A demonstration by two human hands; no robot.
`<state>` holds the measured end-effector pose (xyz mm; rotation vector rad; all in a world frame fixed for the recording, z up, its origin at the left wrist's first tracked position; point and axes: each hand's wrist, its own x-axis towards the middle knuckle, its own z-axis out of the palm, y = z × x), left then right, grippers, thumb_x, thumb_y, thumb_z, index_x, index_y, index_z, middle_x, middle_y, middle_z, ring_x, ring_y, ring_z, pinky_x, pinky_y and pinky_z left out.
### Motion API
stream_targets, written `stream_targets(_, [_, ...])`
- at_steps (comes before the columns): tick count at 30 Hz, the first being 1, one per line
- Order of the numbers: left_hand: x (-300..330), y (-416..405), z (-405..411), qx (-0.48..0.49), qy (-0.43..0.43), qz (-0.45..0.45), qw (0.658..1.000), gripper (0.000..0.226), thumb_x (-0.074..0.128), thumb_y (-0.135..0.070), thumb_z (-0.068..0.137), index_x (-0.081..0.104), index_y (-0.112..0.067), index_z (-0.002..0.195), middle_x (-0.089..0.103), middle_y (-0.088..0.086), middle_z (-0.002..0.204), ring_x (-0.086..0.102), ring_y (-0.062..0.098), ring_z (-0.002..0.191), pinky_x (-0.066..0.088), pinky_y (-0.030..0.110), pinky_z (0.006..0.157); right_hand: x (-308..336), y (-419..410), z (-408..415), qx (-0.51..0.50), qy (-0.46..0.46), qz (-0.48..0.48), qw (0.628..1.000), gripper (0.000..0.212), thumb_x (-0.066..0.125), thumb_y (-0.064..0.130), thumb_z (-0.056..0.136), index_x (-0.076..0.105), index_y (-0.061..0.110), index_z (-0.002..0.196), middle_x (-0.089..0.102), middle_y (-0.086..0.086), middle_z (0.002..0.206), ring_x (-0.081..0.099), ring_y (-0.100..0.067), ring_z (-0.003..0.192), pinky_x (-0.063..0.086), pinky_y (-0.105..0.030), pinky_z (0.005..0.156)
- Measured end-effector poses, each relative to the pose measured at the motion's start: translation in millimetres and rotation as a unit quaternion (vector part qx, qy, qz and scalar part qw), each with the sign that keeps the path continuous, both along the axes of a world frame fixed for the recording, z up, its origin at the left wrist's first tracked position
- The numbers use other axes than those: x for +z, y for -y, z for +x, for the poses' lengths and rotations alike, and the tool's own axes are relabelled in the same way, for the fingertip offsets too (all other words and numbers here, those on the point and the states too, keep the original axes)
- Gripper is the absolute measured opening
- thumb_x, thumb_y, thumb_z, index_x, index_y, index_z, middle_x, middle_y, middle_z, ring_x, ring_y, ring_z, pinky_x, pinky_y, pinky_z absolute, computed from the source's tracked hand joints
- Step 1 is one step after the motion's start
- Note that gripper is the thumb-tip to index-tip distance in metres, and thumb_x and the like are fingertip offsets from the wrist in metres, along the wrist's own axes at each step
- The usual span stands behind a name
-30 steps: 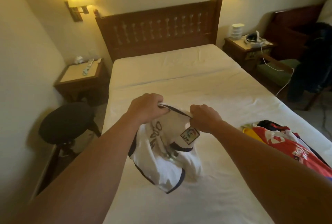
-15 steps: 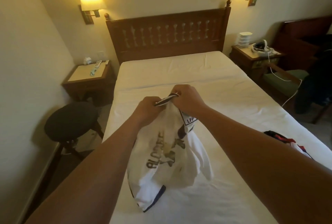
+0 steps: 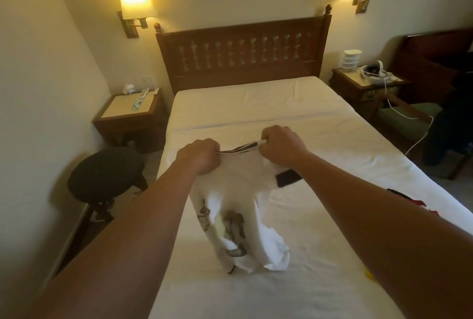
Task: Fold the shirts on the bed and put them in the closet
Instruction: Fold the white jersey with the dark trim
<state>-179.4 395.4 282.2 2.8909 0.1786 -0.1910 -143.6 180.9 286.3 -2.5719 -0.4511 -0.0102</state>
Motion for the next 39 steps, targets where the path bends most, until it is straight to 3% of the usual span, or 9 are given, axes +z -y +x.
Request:
stream_targets(4, [1.3, 27.8, -3.8, -0.007, -0.015, -0.274, 0.962, 0.035, 0.078, -0.019, 0.087, 0.069, -0.011, 0.119, 0.068, 0.008, 0.113, 0.063, 0.029, 0.103, 0.053, 0.042, 0.089, 21.4, -25.9, -5.8, 0.044, 0.045, 0.039, 0.997, 0.011, 0.062, 0.021, 0.084, 0.069, 0.017, 0.092, 0.066, -0.002, 0.086, 0.062, -0.024, 0.081, 0.057, -0.04, 0.071])
stream_targets(9, [0.7, 34.1, -6.6, 0.051, 0.063, -0.353, 0.932, 0.019, 0.063, -0.015, 0.097, 0.075, -0.002, 0.102, 0.066, 0.012, 0.086, 0.057, 0.024, 0.077, 0.043, 0.031, 0.069, 6.8, -14.4, -3.7, -0.03, 0.13, 0.016, 0.991, 0.025, 0.065, 0.029, 0.089, 0.064, 0.015, 0.11, 0.06, -0.004, 0.109, 0.056, -0.024, 0.101, 0.055, -0.043, 0.081])
stream_targets(14, [25.2, 41.2, -8.1, 0.037, 0.08, -0.391, 0.916, 0.015, 0.062, -0.016, 0.098, 0.075, -0.009, 0.097, 0.065, 0.001, 0.086, 0.056, 0.016, 0.076, 0.041, 0.026, 0.065, -31.9, 26.1, 6.9, -0.164, -0.086, 0.03, 0.982, 0.051, 0.071, 0.058, 0.081, 0.061, 0.008, 0.086, 0.064, -0.009, 0.085, 0.059, -0.024, 0.069, 0.05, -0.033, 0.063])
stream_targets(16, [30.8, 45.7, -8.8, 0.025, 0.069, -0.417, 0.906, 0.017, 0.063, -0.015, 0.098, 0.074, -0.023, 0.088, 0.069, -0.005, 0.085, 0.062, 0.011, 0.075, 0.046, 0.022, 0.065, -43.0, 29.0, 2.4, -0.104, -0.216, 0.026, 0.97, 0.046, 0.077, 0.047, 0.082, 0.059, 0.006, 0.073, 0.06, -0.01, 0.072, 0.051, -0.02, 0.054, 0.041, -0.029, 0.052])
stream_targets(19, [36.7, 55.0, -10.5, 0.029, 0.041, -0.455, 0.889, 0.02, 0.063, -0.013, 0.097, 0.074, -0.026, 0.086, 0.073, -0.003, 0.085, 0.068, 0.015, 0.08, 0.053, 0.027, 0.074, -48.1, 19.3, -14.2, 0.028, -0.266, -0.05, 0.962, 0.028, 0.072, 0.031, 0.091, 0.069, 0.004, 0.1, 0.061, -0.009, 0.097, 0.057, -0.022, 0.084, 0.046, -0.028, 0.068])
stream_targets(24, [40.4, 46.5, -12.5, 0.068, 0.001, -0.538, 0.84, 0.016, 0.069, -0.022, 0.092, 0.076, -0.012, 0.104, 0.077, 0.011, 0.107, 0.074, 0.029, 0.098, 0.055, 0.046, 0.097, -58.1, 2.5, -23.9, 0.112, -0.258, 0.178, 0.943, 0.044, 0.077, 0.012, 0.087, 0.057, 0.017, 0.126, 0.057, 0.008, 0.109, 0.056, -0.016, 0.107, 0.047, -0.028, 0.09])
stream_targets(28, [34.9, 23.1, -13.3, 0.141, 0.045, -0.553, 0.82, 0.049, 0.074, -0.047, 0.084, 0.071, -0.012, 0.119, 0.076, 0.013, 0.108, 0.072, 0.033, 0.102, 0.054, 0.052, 0.1, -57.3, 1.9, -18.1, 0.058, -0.204, 0.212, 0.954, 0.008, 0.068, 0.004, 0.087, 0.069, 0.012, 0.088, 0.063, -0.006, 0.085, 0.057, -0.017, 0.079, 0.049, -0.031, 0.073])
stream_targets(34, [10.9, 1.3, -12.0, 0.202, 0.082, -0.373, 0.902, 0.025, 0.069, -0.032, 0.094, 0.062, -0.008, 0.092, 0.06, 0.009, 0.083, 0.057, 0.023, 0.072, 0.042, 0.03, 0.06, -40.3, 3.4, -15.6, -0.028, -0.169, 0.272, 0.947, 0.014, 0.061, 0.014, 0.094, 0.065, 0.011, 0.082, 0.059, -0.004, 0.081, 0.052, -0.019, 0.076, 0.041, -0.031, 0.066])
stream_targets(39, [-3.5, -2.2, -12.9, 0.154, 0.035, -0.124, 0.98, 0.028, 0.062, -0.027, 0.092, 0.05, -0.014, 0.071, 0.05, 0.01, 0.073, 0.049, 0.024, 0.063, 0.037, 0.032, 0.059, -22.5, 1.3, -14.8, 0.008, -0.144, 0.298, 0.944, 0.015, 0.057, 0.022, 0.1, 0.06, 0.014, 0.088, 0.059, -0.006, 0.083, 0.05, -0.018, 0.069, 0.039, -0.028, 0.061])
